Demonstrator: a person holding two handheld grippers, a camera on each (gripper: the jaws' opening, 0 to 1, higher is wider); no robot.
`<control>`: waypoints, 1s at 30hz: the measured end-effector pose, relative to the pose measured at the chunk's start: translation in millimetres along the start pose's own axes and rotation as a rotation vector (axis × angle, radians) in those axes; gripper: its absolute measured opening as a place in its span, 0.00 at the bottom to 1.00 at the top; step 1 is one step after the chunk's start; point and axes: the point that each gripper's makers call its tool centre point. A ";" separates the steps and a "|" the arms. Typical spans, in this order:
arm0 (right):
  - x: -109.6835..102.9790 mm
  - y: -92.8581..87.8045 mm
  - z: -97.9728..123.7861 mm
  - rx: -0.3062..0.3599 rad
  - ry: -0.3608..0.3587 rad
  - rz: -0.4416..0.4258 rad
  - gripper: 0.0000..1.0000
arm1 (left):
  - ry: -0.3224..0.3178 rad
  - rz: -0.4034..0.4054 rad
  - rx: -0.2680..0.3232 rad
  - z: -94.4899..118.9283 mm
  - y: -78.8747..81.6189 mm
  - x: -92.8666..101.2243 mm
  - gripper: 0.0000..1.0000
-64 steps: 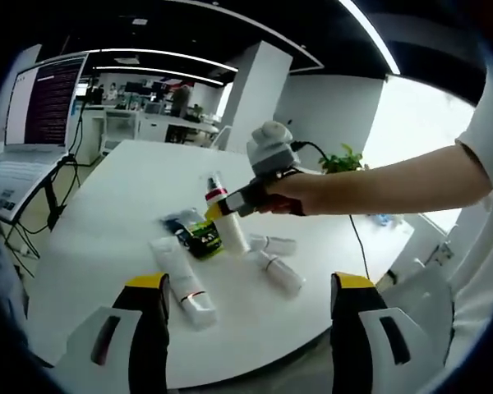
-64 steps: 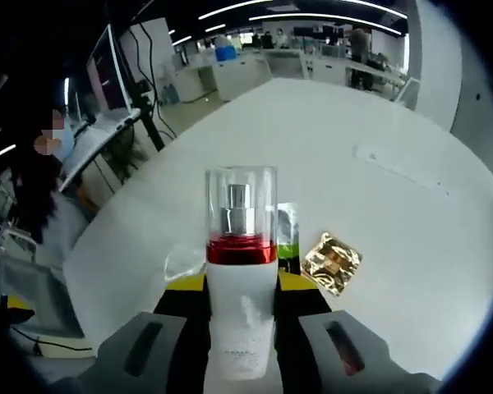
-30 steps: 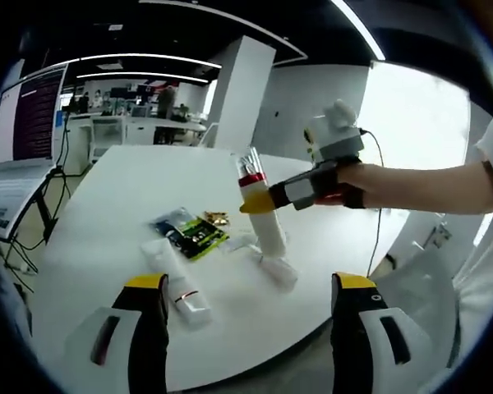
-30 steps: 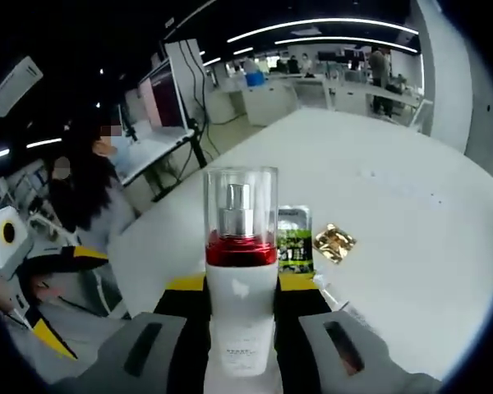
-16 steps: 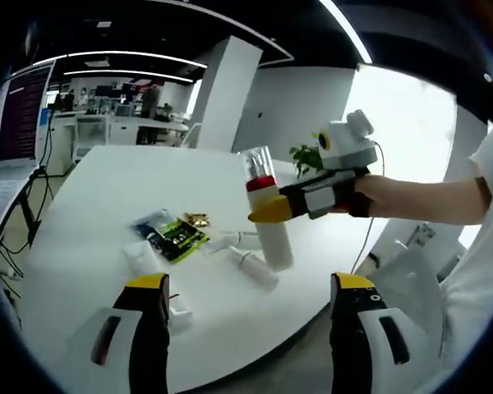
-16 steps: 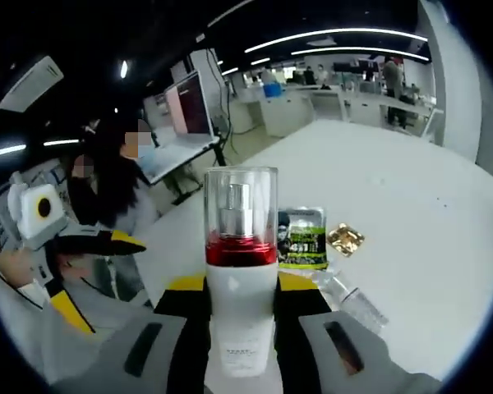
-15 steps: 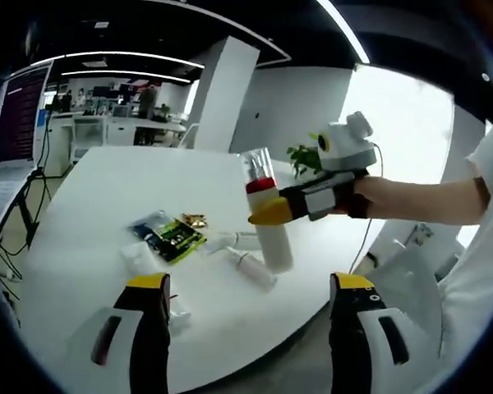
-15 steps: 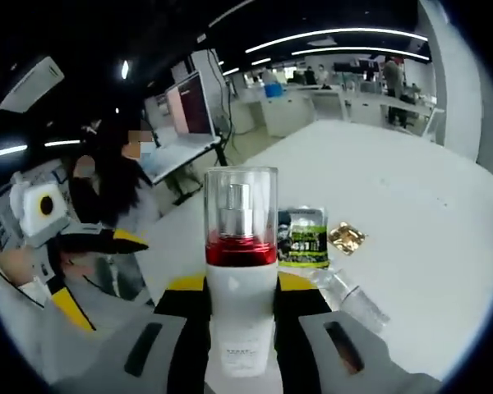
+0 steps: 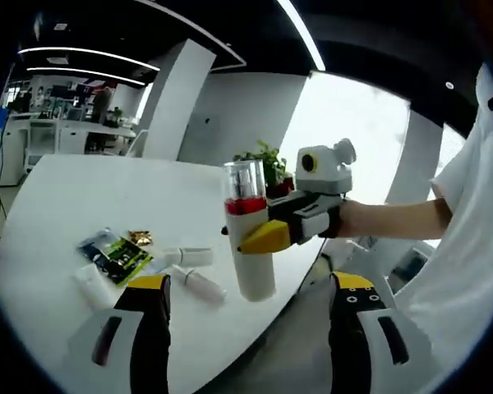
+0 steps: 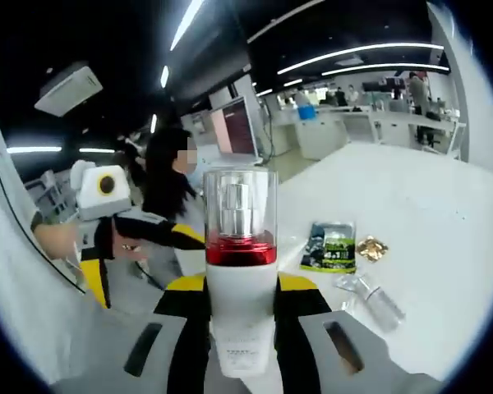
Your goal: Arrange the skincare products in the storage area until every visible bottle or jar stands upright without overlapping.
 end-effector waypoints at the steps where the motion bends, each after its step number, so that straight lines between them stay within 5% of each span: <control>1: -5.4 0.1 3.0 0.005 0.022 0.000 0.28 | -0.022 0.002 0.010 -1.1 6.2 3.8 0.70; 8: -36.0 9.3 17.7 0.044 0.136 0.017 0.28 | -0.164 -0.001 0.047 -9.2 32.9 25.4 0.60; 20: -72.4 30.7 45.8 0.113 0.388 -0.004 0.28 | -0.330 -0.020 0.059 -37.2 61.1 69.9 0.59; 30: -65.2 38.7 65.3 0.142 0.487 -0.042 0.28 | -0.325 -0.026 0.045 -62.7 69.6 77.3 0.42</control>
Point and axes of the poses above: the point that each gripper's makers call its tool centre point, and the gripper's own axes: z roughly backward along the fingers, x roughly to its right, y roughly out of its top, and after that the axes turned 6 degrees about -y, right-handed
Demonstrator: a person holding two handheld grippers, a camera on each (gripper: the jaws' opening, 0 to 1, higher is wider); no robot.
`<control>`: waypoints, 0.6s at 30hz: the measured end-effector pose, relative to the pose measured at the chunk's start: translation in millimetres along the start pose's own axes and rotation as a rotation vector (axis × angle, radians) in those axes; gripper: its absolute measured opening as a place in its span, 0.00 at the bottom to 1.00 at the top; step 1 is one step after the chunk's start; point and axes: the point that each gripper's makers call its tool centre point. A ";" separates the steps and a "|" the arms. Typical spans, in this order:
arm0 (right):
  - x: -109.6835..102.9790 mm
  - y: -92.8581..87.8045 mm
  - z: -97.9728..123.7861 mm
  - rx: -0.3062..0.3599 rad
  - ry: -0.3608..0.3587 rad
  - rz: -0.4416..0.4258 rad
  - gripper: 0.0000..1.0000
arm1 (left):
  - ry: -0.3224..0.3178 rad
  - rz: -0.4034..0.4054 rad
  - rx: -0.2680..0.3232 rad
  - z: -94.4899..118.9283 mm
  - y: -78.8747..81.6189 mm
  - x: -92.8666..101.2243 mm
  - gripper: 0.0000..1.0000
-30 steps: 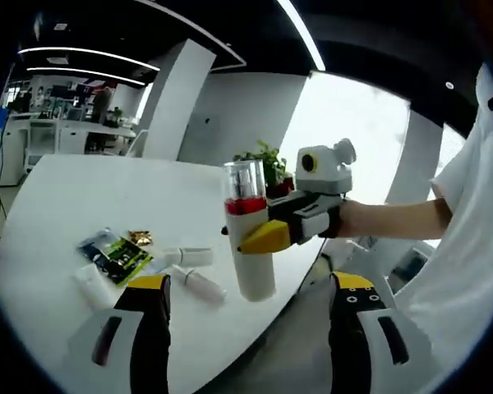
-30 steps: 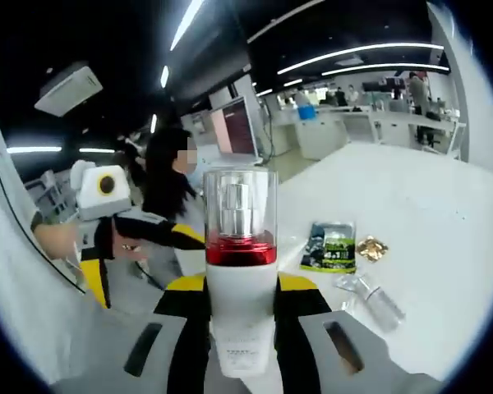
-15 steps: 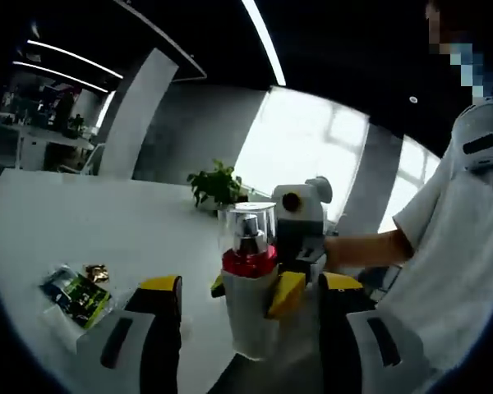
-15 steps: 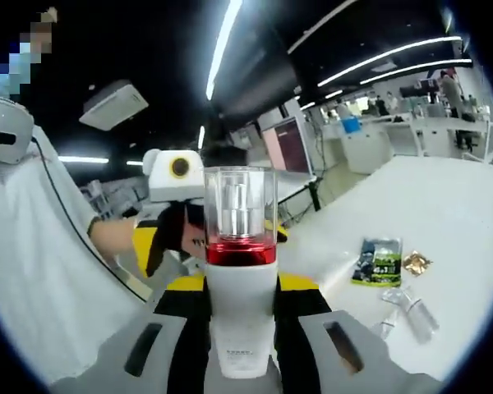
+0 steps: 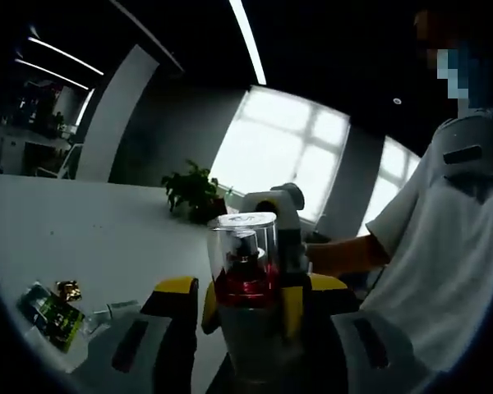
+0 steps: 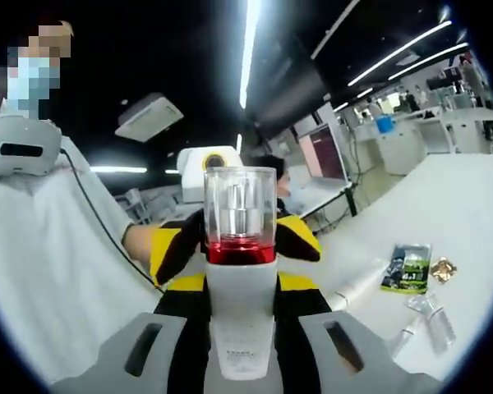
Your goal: Arrange the skincare products in the storage area until every visible bottle or jar stands upright without overlapping.
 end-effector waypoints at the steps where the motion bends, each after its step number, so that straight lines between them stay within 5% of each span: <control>1: -0.2 2.5 2.5 0.008 0.010 -0.001 0.28 | 0.002 0.001 -0.005 -2.5 0.8 0.1 0.40; 11: -5.8 15.8 19.2 0.059 0.066 -0.009 0.28 | -0.015 0.001 -0.010 -26.2 14.8 3.8 0.26; 18: -1.9 15.6 26.3 0.054 0.051 0.000 0.28 | 0.023 0.019 -0.048 -33.4 13.5 -1.1 0.26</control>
Point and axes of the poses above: the point that each gripper's makers call its tool centre point, and the gripper's own axes: z roughly backward along the fingers, x roughly to its right, y roughly out of its top, and after that the axes turned 6 degrees about -y, right-handed
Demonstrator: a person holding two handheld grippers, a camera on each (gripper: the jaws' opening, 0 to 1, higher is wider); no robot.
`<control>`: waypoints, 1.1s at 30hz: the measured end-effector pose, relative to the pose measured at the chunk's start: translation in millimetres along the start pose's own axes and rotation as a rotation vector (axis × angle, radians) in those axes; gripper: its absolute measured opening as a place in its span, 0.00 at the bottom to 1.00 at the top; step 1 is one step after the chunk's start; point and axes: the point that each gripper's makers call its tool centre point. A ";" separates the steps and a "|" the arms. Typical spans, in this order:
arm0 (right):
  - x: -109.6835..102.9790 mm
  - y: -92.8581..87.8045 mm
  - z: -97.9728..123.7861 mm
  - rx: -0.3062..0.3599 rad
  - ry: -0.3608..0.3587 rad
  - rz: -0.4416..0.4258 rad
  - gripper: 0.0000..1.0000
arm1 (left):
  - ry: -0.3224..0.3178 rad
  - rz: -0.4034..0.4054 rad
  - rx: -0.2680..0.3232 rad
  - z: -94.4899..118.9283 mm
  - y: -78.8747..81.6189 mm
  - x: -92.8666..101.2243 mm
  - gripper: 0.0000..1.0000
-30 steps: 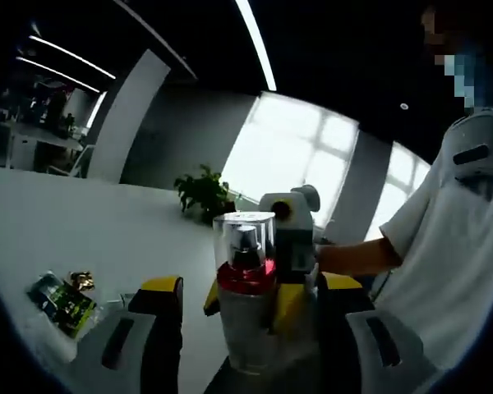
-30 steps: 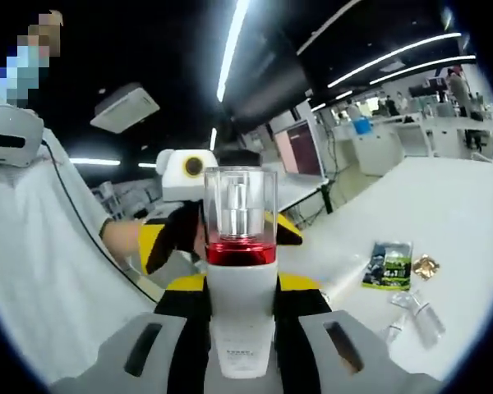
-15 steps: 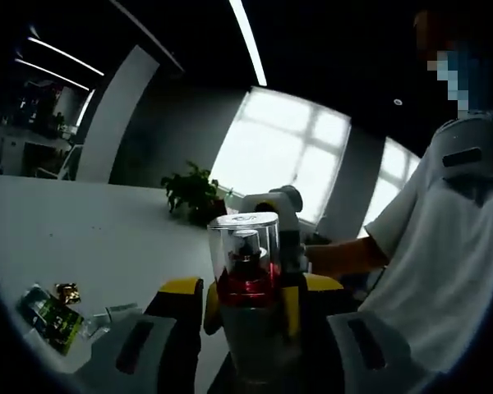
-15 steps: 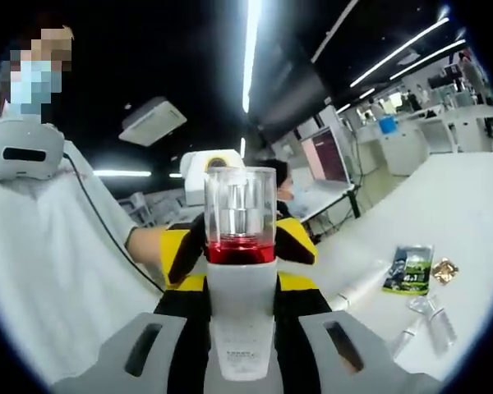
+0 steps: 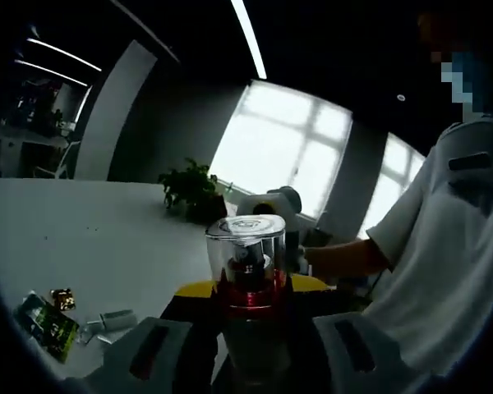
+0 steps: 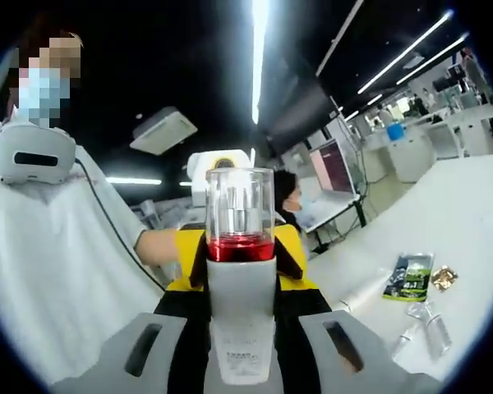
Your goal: Arrange the skincare products in the storage area until every visible bottle or jar stands upright without overlapping.
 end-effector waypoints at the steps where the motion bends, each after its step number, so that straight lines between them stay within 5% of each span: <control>1: 0.8 0.3 0.5 0.001 -0.004 -0.002 0.28 | 0.012 0.004 0.002 0.0 0.3 -1.4 0.26; 9: 13.4 7.7 5.2 0.007 -0.107 0.049 0.29 | 0.124 -0.019 -0.009 0.3 8.7 -15.7 0.25; 15: 37.8 24.8 10.0 0.053 -0.362 0.160 0.32 | 0.298 -0.092 0.006 5.9 23.0 -37.9 0.25; 22: 51.9 40.8 12.9 0.158 -0.614 0.134 0.35 | 0.480 -0.062 0.073 8.4 39.7 -52.0 0.25; 28: 64.1 38.4 23.9 0.131 -0.850 0.201 0.32 | 0.596 -0.021 0.094 4.2 40.9 -61.2 0.25; 33: 70.8 27.1 32.3 0.080 -0.955 0.234 0.29 | 0.641 -0.080 0.085 -2.1 47.2 -55.6 0.25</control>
Point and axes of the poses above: the point that each gripper's makers call its tool centre point, and the gripper's own axes: z roughly backward along the fingers, x roughly to its right, y roughly out of its top, and after that the axes turned 6 degrees about -y, right-handed
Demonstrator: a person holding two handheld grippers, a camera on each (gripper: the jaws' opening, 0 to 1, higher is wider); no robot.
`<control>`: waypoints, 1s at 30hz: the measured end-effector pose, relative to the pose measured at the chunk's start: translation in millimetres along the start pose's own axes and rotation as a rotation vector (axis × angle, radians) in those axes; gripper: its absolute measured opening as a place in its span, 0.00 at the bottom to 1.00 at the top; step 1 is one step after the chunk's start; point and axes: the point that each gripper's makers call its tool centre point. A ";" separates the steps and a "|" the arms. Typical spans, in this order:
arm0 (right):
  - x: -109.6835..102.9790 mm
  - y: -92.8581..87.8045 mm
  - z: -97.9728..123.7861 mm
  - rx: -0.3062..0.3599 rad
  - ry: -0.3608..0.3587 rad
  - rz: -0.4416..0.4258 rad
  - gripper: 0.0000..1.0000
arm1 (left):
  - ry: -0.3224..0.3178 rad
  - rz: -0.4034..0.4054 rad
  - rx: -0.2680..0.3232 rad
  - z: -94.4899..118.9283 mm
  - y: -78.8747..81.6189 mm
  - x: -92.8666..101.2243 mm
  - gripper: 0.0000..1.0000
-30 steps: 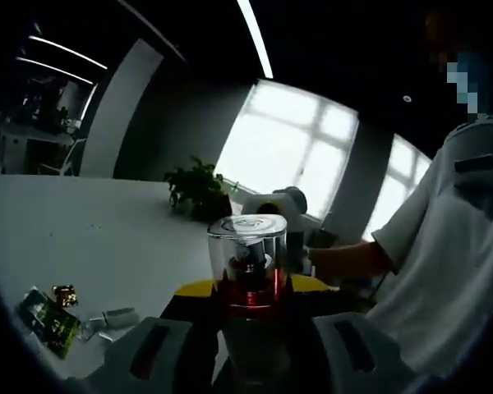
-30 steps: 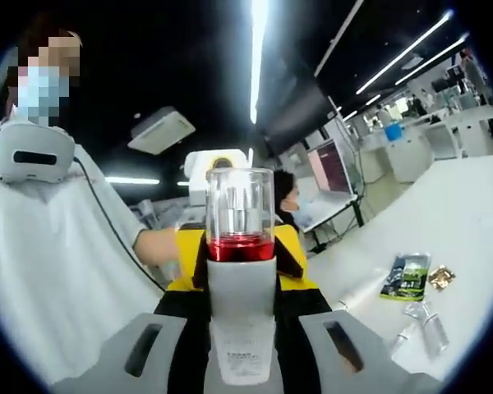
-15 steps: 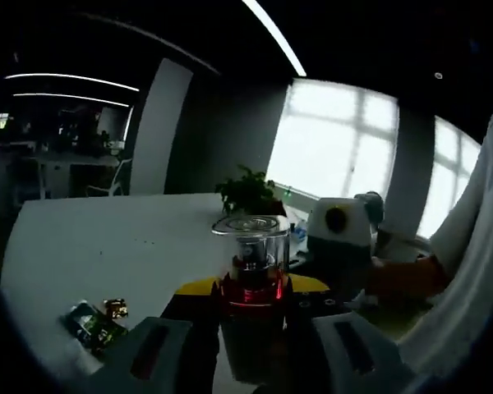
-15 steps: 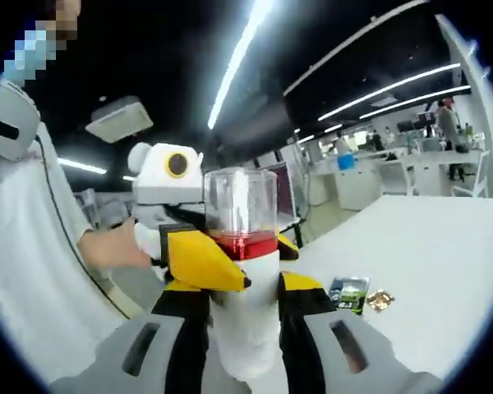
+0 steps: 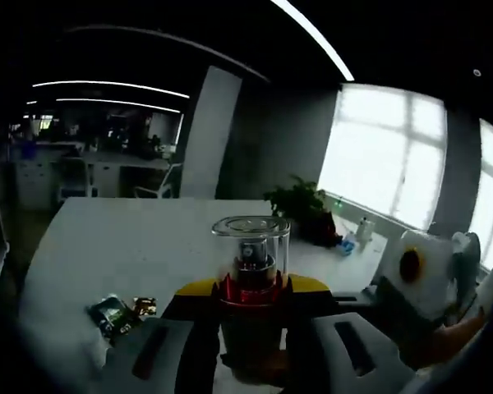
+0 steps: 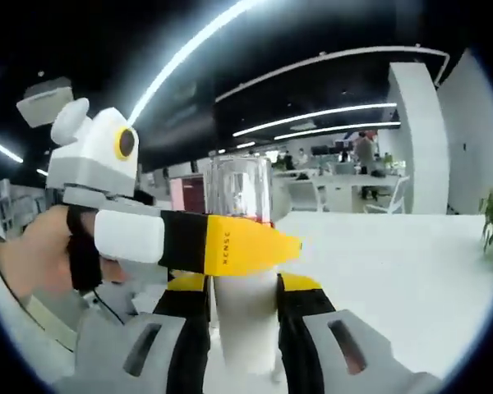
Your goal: Arrange the skincare products in the storage area until every visible bottle or jar stands upright without overlapping.
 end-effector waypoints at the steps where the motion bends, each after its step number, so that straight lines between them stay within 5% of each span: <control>1: 0.2 0.9 -0.1 0.011 -0.006 -0.005 0.29 | 0.006 -0.014 0.007 -0.3 2.9 2.8 0.25; 5: 5.2 4.1 2.5 0.023 -0.040 -0.004 0.29 | 0.024 -0.069 0.026 -0.7 8.7 10.7 0.25; 17: 8.1 11.9 12.2 0.041 0.043 -0.082 0.27 | -0.016 -0.136 0.056 -3.4 17.2 17.3 0.26; 26: 6.4 13.0 21.6 0.058 0.150 -0.135 0.26 | -0.166 -0.133 0.065 -5.6 19.8 32.3 0.27; 30: 0.1 15.7 29.4 0.063 0.250 -0.178 0.26 | -0.263 -0.134 0.060 -2.6 20.6 41.5 0.28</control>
Point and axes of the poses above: the point that each gripper's makers call its tool centre point, and the gripper's own axes: z roughly backward along the fingers, x roughly to its right, y roughly out of its top, and after that the axes turned 6 degrees about -y, right-handed
